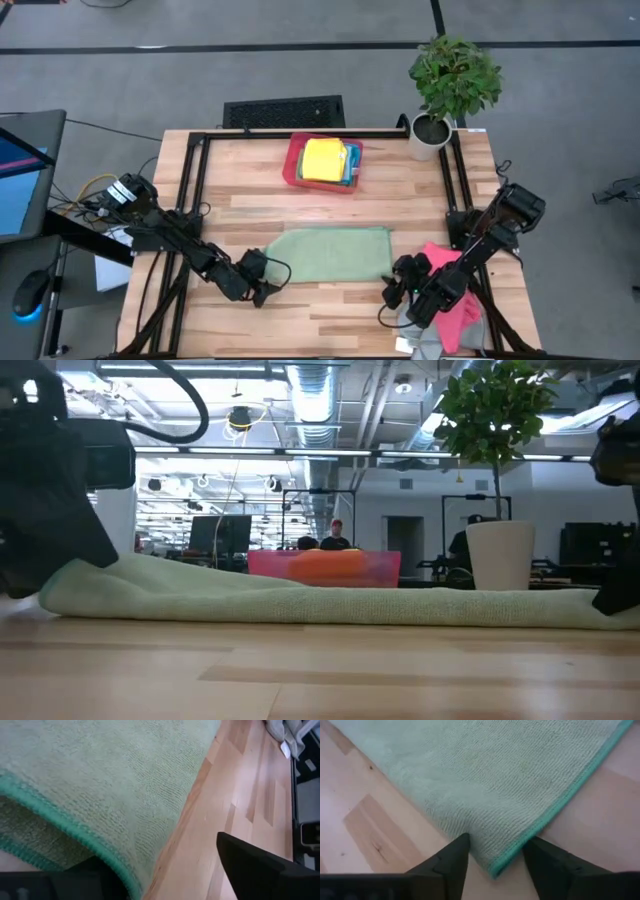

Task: Fold microfiber towels
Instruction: Fold the green microfiber cloth

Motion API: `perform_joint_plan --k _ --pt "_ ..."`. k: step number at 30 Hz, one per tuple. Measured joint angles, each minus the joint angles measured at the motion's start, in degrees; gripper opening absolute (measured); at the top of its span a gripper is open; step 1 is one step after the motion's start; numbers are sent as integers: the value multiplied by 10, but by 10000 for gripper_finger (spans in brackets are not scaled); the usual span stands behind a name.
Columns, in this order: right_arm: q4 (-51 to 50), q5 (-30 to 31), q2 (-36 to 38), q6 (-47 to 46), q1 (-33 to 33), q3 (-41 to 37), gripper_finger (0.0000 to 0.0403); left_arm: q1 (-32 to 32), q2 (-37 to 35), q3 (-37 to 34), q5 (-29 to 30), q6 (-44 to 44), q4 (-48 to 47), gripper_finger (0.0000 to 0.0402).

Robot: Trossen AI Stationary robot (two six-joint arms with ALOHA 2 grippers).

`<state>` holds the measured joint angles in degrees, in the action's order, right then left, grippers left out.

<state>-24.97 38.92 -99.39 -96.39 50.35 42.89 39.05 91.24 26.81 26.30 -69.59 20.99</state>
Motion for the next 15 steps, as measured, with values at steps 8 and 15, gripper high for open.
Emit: perform_joint_plan --k 8,15 --pt "2 -7 0 23 -2 0 125 -2 0 0 49 -42 -12 265" --pt "0 -13 0 19 -2 0 62 -5 0 0 68 -85 -11 184"
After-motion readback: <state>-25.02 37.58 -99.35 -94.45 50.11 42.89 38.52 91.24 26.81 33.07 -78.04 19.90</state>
